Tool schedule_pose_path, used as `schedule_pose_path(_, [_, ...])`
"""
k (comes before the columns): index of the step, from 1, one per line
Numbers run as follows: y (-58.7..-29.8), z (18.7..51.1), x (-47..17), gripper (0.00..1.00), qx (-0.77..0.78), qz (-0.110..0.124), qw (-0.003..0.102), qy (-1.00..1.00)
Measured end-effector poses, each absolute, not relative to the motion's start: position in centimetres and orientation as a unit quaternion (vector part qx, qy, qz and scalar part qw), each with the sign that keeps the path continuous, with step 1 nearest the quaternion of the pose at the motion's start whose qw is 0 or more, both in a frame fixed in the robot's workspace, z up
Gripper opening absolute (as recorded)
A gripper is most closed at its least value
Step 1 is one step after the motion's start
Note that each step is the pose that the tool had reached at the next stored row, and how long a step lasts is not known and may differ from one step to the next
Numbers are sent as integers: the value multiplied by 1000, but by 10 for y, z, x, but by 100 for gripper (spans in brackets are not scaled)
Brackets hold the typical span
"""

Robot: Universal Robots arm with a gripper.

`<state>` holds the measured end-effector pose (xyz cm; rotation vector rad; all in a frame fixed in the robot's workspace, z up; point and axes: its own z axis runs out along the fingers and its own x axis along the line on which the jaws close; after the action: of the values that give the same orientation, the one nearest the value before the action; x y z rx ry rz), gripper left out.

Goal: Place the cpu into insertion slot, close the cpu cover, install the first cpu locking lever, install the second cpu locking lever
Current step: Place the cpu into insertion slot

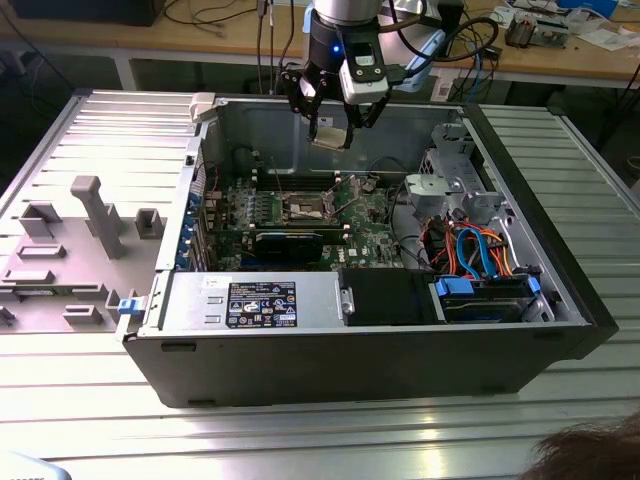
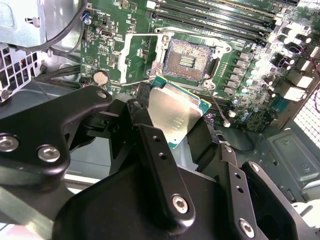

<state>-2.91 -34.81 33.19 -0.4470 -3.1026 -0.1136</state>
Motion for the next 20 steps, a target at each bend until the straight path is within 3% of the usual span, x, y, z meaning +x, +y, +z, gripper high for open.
schedule_pose_path(20, [-348, 332, -29, 55, -151, -36, 2, -988])
